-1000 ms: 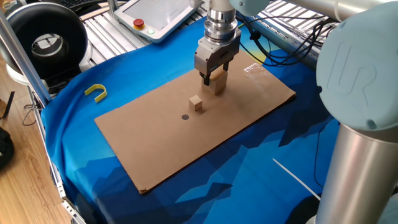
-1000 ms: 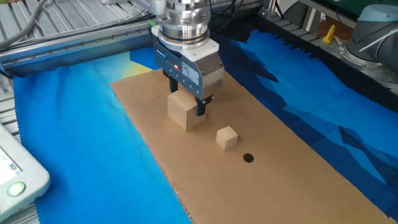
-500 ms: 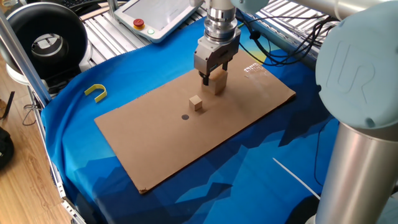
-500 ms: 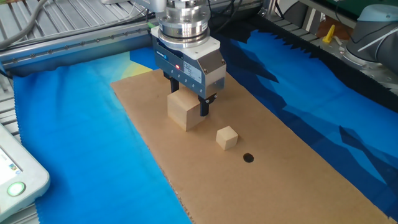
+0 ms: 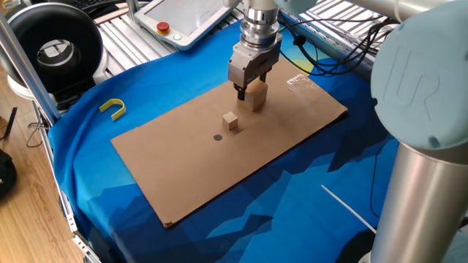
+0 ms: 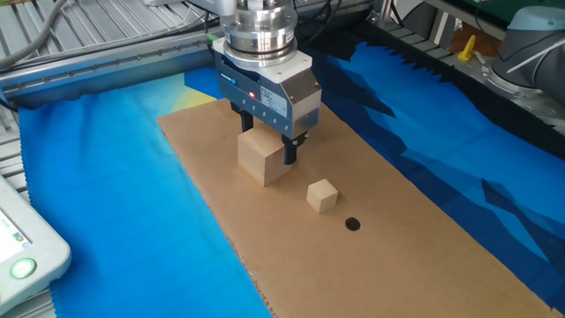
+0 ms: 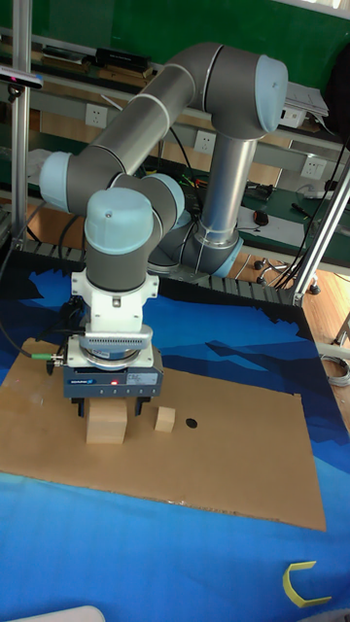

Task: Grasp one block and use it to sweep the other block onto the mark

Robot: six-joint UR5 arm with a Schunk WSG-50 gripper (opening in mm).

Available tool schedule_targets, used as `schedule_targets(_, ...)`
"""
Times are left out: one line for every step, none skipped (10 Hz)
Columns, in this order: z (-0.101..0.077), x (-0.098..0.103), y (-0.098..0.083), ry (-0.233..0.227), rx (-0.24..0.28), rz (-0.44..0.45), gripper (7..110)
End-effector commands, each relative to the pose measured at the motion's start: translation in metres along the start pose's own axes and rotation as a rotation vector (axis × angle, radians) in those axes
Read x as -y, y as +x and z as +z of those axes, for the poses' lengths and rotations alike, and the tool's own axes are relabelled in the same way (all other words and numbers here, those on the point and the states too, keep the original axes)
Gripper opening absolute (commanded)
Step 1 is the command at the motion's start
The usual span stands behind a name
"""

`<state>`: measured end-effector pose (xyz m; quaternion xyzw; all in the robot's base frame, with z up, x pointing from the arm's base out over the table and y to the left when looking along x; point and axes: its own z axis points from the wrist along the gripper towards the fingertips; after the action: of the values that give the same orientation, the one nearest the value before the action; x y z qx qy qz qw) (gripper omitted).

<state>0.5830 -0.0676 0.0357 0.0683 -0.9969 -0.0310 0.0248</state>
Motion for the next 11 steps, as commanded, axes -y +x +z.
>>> schedule_targets(-0.001, 0.006, -0.002, 0.018, 0.004, 0.030, 66)
schedule_targets(-0.001, 0.014, -0.002, 0.052, 0.006, 0.061, 66)
schedule_targets(-0.002, 0.018, -0.002, 0.069, 0.005, 0.075, 66)
schedule_targets(-0.002, 0.020, -0.001, 0.078, 0.003, 0.091, 66)
schedule_targets(-0.003, 0.022, -0.002, 0.088, 0.007, 0.104, 66)
schedule_targets(-0.004, 0.021, -0.001, 0.087, 0.004, 0.108, 7)
schedule_targets(-0.004, 0.021, -0.001, 0.087, 0.004, 0.108, 7)
schedule_targets(-0.004, 0.019, -0.002, 0.081, 0.006, 0.108, 7)
schedule_targets(-0.004, 0.017, -0.002, 0.071, 0.007, 0.106, 7)
schedule_targets(-0.004, 0.012, -0.003, 0.051, 0.009, 0.107, 7)
schedule_targets(-0.004, 0.006, -0.003, 0.031, 0.008, 0.107, 7)
